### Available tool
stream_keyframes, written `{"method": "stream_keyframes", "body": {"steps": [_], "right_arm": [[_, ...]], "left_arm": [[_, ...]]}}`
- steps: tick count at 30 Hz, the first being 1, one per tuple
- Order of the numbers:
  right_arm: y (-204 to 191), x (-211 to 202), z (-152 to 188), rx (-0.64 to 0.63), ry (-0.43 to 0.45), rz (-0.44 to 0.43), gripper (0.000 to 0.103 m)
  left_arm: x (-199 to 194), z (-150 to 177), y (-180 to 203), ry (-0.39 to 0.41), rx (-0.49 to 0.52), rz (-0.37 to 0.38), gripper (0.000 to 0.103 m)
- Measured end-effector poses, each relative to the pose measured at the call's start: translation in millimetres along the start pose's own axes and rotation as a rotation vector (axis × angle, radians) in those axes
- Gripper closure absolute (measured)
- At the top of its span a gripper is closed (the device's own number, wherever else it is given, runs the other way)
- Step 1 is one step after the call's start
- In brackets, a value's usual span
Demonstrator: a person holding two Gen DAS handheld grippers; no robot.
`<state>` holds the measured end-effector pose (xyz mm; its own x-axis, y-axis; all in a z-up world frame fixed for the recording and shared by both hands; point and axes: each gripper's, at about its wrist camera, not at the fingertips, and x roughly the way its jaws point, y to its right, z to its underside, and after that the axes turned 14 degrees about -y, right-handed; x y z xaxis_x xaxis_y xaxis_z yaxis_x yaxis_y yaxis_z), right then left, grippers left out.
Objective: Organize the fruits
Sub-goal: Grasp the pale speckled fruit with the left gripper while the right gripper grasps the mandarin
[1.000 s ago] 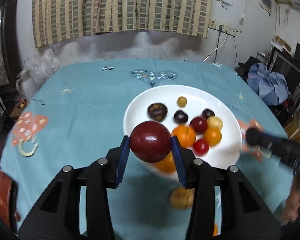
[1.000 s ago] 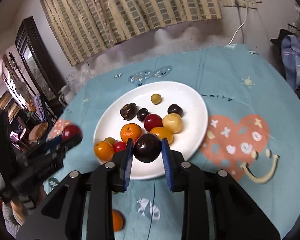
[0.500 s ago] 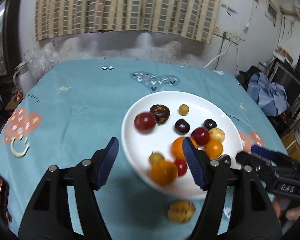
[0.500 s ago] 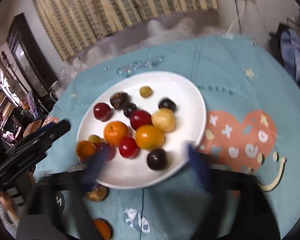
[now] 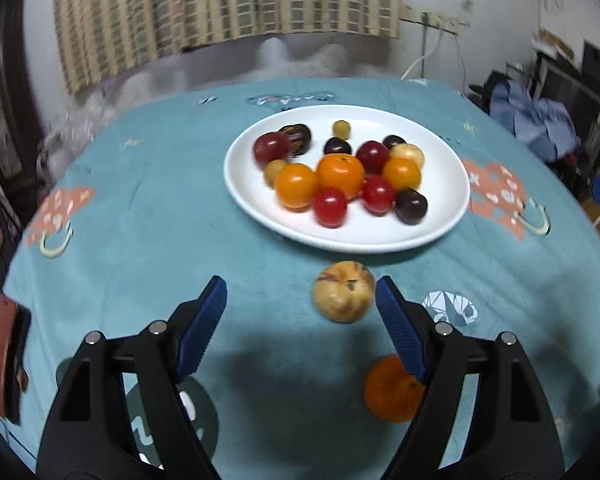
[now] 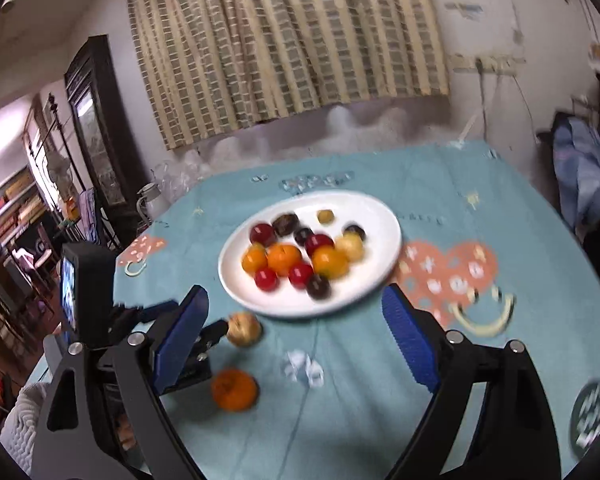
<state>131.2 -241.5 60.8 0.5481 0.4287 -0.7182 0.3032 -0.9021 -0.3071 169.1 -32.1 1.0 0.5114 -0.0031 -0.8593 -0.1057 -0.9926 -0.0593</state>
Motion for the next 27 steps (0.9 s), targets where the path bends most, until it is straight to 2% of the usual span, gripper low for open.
{"method": "stream_keyframes", "body": {"steps": [5,9,12,13,14,18,21,26,27], "right_arm": [[3.5,7.2,-1.6,0.015,-0.027,-0.002,0.014],[2.7,8.4,-0.5,0.015,-0.024,-0.001,0.014],[3.7,10.2,1.1,0.013,-0.034,0.004,0.014],[4.4,10.4,2.4,0.013,-0.038,0.003,0.014],[4.4,11.6,2.4,0.013,-0.042,0.004,0.014],[0.9,10.8,6.8,-0.002,-0.044,0.01,0.014],[-6.1,15.9,10.8,-0.043,-0.059,0.032,0.014],[-42.4,46.5,30.3,-0.215,-0.153,0.089,0.015],[-53.7,56.1,38.3,-0.266,-0.172,0.116,0.021]], "left_arm": [[14.7,-4.6,5.5,-0.013,0.02,-0.01,0.025],[29.5,-8.1,9.3,-0.04,0.034,0.016,0.027],[35.3,-9.2,14.9,-0.046,0.057,0.015,0.044],[36.6,-9.4,14.7,-0.052,0.058,0.037,0.056],[37.1,-9.3,14.7,-0.056,0.056,0.048,0.062],[35.7,-5.2,13.8,-0.041,0.057,0.038,0.063],[22.6,-1.1,1.3,-0.03,0.021,0.018,0.063],[-16.7,21.8,-38.7,0.026,-0.056,-0.033,0.063],[-20.6,28.0,-46.6,0.027,-0.072,-0.034,0.063]]}}
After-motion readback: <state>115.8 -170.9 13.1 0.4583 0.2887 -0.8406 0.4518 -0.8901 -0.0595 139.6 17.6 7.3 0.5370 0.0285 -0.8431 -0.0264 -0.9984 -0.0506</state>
